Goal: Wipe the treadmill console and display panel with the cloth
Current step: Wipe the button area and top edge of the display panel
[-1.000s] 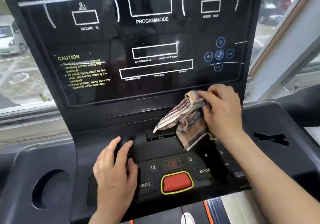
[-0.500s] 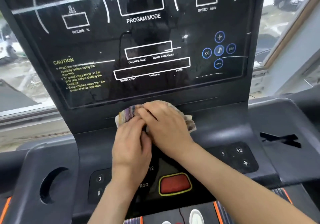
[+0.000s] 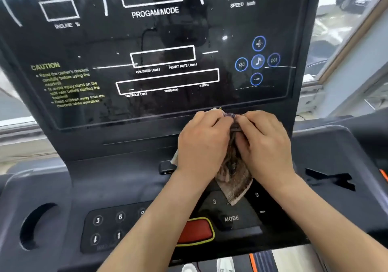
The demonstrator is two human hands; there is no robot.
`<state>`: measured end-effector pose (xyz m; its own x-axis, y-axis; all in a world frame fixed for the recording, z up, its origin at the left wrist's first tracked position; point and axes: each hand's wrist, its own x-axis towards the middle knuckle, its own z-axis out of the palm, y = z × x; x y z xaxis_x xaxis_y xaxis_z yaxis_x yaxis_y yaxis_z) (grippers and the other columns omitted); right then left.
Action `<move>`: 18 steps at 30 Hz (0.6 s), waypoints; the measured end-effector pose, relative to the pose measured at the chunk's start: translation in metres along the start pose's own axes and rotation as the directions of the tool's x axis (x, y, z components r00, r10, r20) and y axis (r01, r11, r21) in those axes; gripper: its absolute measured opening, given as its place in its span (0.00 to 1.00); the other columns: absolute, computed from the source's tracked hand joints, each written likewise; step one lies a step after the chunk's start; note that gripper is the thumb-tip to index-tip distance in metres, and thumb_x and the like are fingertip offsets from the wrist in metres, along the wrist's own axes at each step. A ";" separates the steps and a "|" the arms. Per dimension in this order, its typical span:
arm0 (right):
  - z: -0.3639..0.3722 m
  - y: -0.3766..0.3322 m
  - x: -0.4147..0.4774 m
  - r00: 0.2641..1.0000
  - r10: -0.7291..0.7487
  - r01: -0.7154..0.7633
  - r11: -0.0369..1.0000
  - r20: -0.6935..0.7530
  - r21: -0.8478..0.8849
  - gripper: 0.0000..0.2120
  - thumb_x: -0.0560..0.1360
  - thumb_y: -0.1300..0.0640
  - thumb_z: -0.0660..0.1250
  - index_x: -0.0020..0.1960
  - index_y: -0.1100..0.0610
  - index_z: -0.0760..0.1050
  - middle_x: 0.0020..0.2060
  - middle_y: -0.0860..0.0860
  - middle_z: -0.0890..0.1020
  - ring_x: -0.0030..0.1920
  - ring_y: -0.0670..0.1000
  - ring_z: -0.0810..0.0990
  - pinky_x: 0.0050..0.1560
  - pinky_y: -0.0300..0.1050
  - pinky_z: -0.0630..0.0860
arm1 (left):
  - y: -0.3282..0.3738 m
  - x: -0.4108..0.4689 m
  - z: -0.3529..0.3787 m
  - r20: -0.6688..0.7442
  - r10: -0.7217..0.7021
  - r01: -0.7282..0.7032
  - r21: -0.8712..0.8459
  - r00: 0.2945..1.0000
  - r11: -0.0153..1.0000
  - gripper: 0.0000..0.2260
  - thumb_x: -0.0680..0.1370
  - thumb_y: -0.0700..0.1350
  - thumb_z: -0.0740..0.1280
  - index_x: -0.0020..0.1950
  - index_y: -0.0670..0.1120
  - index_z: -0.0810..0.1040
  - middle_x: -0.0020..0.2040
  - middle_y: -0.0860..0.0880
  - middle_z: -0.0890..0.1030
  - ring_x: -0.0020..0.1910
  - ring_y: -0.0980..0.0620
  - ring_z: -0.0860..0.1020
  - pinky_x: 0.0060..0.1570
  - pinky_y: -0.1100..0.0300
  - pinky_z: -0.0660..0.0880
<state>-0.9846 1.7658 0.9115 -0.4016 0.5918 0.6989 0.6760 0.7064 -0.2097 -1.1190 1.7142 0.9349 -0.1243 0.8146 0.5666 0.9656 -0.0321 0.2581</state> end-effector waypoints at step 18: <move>0.084 -0.190 0.037 0.954 -0.298 0.271 0.910 0.041 0.314 0.07 0.75 0.66 0.63 0.44 0.64 0.80 0.39 0.56 0.80 0.40 0.57 0.77 0.40 0.48 0.71 | -0.149 -0.077 -0.099 -0.164 -0.446 0.470 0.164 0.880 0.867 0.06 0.75 0.41 0.69 0.50 0.46 0.84 0.50 0.49 0.84 0.51 0.44 0.79 0.49 0.59 0.69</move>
<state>-1.1796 1.6858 0.9196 -0.6098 0.3696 0.7011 0.3123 0.9251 -0.2160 -1.2755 1.5985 0.9301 -0.5776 0.6357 0.5121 0.8163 0.4503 0.3618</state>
